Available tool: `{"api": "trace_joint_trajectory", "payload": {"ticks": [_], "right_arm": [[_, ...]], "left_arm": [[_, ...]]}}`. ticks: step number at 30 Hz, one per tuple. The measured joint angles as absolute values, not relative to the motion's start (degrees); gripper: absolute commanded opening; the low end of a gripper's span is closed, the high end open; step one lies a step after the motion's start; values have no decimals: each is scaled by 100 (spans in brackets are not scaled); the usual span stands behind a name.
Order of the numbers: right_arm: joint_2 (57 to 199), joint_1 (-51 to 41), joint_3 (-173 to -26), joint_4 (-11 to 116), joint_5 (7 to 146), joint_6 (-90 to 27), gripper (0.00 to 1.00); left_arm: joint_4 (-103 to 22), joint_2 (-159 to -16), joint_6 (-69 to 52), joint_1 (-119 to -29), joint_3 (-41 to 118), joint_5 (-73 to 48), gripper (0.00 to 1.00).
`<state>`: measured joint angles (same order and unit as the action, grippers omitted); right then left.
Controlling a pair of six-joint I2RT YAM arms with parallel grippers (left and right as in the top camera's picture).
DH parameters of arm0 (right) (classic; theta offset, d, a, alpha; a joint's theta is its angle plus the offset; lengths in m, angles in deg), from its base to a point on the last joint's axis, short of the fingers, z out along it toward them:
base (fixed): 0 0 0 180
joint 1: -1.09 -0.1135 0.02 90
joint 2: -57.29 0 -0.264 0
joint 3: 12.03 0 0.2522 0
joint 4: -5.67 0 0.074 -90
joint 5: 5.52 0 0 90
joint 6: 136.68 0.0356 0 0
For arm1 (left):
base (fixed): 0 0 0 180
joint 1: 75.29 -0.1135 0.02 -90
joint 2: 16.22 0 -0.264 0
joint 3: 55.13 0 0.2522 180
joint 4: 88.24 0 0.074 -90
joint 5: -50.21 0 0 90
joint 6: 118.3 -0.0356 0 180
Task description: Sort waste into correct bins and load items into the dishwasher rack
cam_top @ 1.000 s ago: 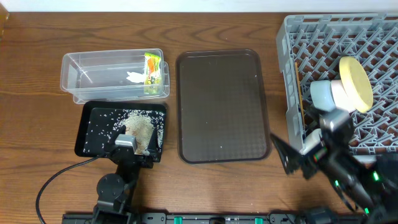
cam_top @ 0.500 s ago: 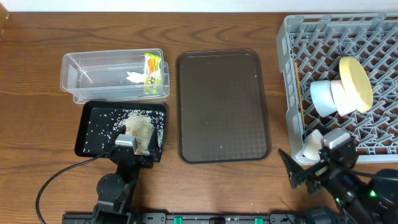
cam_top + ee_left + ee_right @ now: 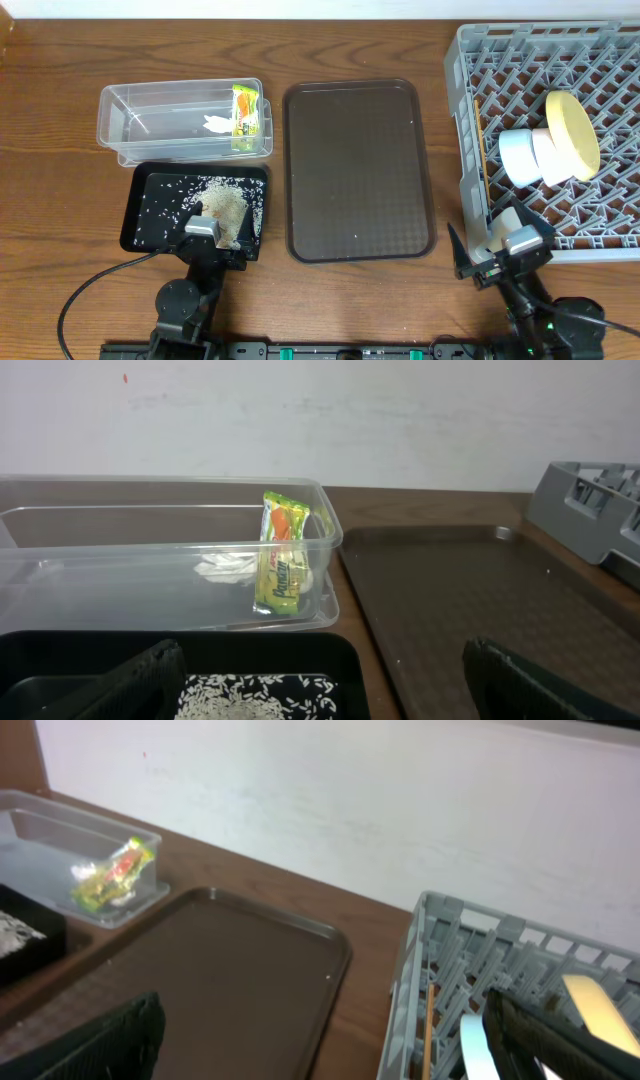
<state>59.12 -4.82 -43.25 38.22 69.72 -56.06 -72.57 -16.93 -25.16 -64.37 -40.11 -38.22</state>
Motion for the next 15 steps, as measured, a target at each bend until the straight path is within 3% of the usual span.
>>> {"api": "trace_joint_trajectory", "payload": {"ticks": [10, 15], "right_arm": [[5800, -482, -2793, 2141, 6976, -5620, 99], [5798, -482, -2620, 1935, 6974, -5620, 99]], "left_arm": [[-7255, -1693, -2516, -6437, -4009, -3822, 91], [-7255, -1693, -2516, -6437, -4009, -3822, 91]]}}
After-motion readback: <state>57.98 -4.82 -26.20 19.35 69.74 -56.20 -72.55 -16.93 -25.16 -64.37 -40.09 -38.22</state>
